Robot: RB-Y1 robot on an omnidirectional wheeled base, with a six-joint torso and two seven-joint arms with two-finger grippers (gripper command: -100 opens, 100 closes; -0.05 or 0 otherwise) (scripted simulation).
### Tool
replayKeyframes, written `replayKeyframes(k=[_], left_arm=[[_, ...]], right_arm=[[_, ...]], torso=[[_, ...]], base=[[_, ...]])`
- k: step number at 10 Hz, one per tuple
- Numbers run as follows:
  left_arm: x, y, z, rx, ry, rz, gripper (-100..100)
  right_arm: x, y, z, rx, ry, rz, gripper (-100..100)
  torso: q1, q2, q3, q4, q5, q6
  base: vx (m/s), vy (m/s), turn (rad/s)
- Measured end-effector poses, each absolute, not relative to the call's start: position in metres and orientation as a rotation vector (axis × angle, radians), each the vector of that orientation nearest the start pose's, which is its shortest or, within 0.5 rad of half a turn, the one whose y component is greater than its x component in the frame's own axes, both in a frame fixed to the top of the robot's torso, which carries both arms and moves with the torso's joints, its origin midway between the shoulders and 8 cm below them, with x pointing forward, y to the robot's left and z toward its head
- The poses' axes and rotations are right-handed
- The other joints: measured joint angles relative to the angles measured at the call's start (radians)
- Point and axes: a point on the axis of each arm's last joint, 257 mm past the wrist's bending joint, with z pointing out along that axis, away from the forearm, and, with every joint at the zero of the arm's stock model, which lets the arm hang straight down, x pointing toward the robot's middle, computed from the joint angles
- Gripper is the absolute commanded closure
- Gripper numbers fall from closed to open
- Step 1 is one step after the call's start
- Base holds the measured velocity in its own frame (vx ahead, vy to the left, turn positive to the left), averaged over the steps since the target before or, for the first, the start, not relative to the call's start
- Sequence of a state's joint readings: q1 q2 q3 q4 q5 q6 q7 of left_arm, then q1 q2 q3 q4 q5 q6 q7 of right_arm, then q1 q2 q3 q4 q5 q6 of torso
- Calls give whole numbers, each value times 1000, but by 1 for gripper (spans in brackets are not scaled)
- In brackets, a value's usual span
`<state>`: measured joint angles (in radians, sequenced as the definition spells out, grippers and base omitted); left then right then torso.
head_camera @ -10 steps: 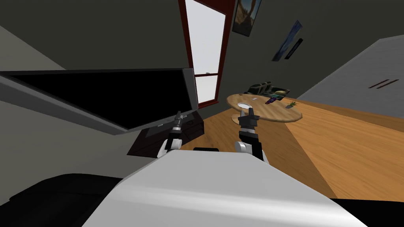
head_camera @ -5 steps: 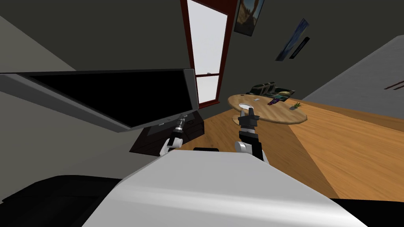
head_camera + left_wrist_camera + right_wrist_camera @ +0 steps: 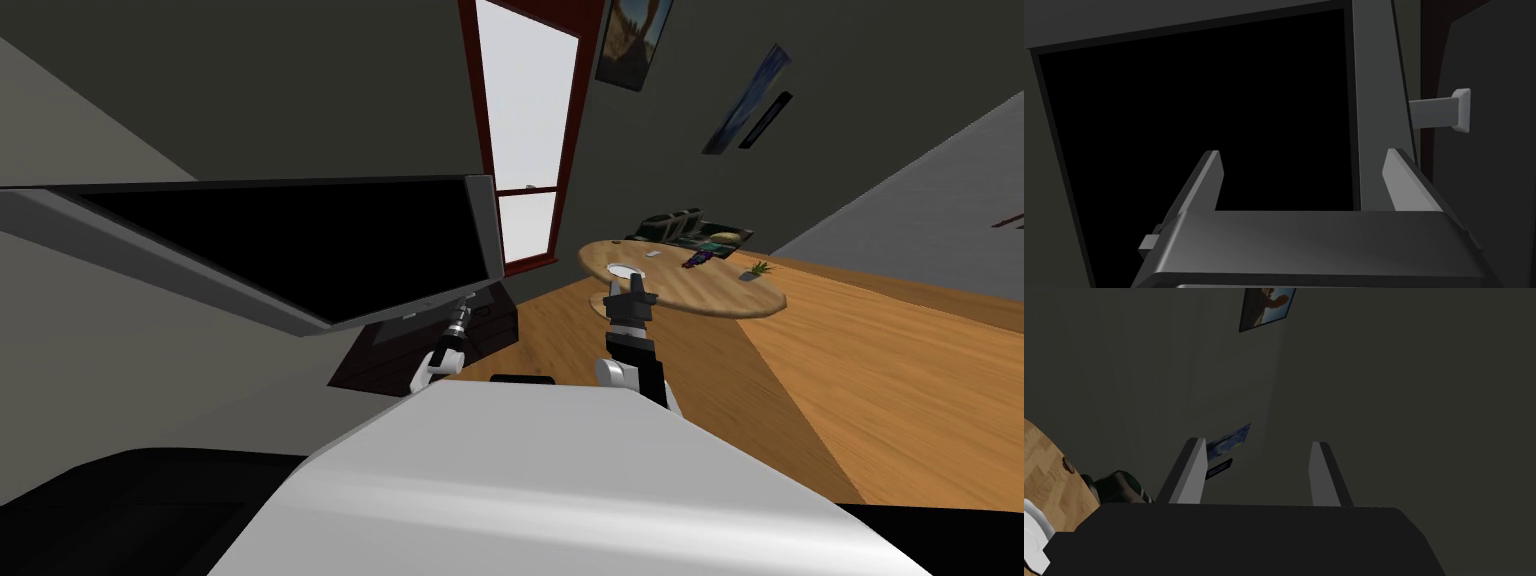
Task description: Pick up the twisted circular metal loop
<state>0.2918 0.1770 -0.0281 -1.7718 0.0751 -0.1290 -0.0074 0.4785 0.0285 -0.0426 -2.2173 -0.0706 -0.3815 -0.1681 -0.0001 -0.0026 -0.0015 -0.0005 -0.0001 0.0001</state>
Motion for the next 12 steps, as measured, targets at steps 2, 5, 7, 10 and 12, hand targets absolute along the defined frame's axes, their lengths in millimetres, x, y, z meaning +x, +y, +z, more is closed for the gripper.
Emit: replayKeyframes(k=[2,5,7,10,12], left_arm=[[464,294,-255,-1180,1235,-1113,-100],[463,298,-301,-1316,1278,-1080,-100],[460,302,-323,-1386,1296,-1061,-100],[454,306,-360,-1498,1315,-1031,-100],[447,304,-386,-1580,1324,-1012,-100]], right_arm=[[370,-308,-21,920,585,1425,0],[370,-308,-21,920,585,1425,0],[370,-308,-21,920,585,1425,0],[370,-308,-21,920,585,1425,0],[370,-309,-21,920,585,1425,0]], torso=[[1,-1,-1,0,0,0],[2,-3,-2,-1,0,0],[2,-2,-1,-1,0,0],[2,-4,-2,-1,0,0],[2,-5,-3,-1,1,0]], base=[[60,10,1],[85,25,-21],[57,20,-11],[92,34,-40],[109,41,-39]])
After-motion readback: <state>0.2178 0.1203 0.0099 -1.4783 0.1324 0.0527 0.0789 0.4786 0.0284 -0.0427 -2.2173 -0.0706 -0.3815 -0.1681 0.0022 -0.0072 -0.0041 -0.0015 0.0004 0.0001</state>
